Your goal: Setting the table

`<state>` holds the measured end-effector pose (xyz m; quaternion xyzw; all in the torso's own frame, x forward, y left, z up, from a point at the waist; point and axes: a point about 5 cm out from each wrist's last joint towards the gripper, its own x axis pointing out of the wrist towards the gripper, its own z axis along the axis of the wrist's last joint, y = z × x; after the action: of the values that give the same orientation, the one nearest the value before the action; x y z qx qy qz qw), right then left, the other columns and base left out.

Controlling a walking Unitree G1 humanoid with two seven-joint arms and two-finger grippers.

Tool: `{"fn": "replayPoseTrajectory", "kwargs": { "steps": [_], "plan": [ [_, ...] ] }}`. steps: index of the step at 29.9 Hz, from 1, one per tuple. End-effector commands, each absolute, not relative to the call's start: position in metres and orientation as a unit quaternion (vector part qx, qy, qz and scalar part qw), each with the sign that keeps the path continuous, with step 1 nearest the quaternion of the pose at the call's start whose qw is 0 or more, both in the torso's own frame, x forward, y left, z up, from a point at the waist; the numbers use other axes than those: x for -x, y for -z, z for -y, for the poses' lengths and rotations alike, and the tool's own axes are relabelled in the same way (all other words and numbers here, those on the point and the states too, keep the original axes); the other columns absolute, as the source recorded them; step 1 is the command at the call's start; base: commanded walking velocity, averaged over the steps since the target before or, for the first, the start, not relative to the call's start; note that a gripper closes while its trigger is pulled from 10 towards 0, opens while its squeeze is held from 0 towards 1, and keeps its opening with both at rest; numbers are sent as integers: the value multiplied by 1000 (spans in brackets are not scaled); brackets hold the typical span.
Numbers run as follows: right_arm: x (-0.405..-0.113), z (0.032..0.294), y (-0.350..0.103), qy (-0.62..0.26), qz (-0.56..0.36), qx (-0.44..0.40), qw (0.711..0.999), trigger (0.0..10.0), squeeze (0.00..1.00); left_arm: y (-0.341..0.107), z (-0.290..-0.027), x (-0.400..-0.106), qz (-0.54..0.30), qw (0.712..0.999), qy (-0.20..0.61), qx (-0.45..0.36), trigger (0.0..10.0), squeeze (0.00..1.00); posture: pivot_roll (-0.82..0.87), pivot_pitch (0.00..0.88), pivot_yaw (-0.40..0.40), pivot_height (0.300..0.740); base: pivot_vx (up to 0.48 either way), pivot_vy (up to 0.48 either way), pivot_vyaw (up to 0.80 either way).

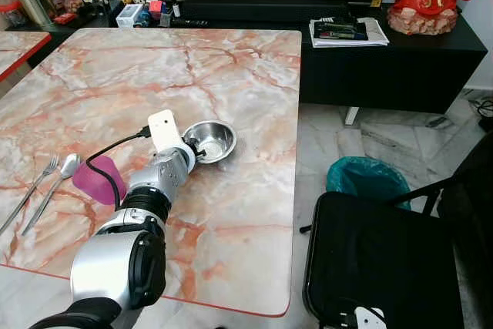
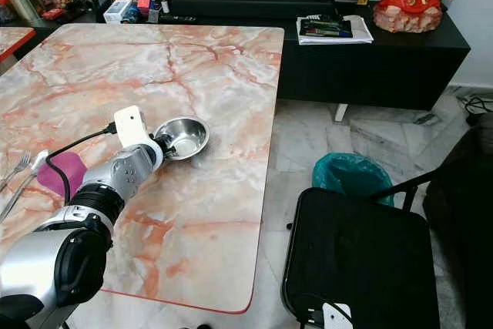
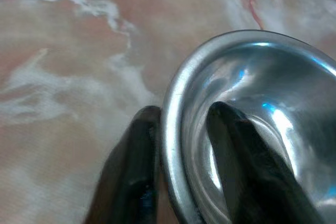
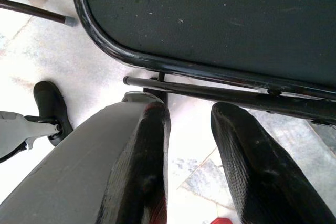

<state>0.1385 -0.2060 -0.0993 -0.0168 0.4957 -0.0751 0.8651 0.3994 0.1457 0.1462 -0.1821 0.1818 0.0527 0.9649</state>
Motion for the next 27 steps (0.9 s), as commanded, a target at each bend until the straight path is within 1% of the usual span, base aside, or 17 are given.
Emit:
{"fn": "replayPoseTrajectory", "kwargs": {
  "steps": [1,21,26,27],
  "plan": [
    [-135,205,101,74,-498,18,864,10000,0,-136,-148,-396,-195,961,-63,185,0,0,-91,126,72,740,0,0,0],
    [-138,204,100,71,-498,21,864,10000,0,-129,-153,-392,-197,958,-73,193,0,0,-92,112,71,740,0,0,0],
    [-139,204,100,71,-497,22,864,10000,0,-128,-156,-391,-187,956,-85,208,0,0,-90,108,70,740,0,0,0],
    [-140,204,99,70,-497,22,865,10000,0,-130,-155,-391,-171,958,-76,217,0,0,-87,91,65,740,0,0,0]
  ]
}}
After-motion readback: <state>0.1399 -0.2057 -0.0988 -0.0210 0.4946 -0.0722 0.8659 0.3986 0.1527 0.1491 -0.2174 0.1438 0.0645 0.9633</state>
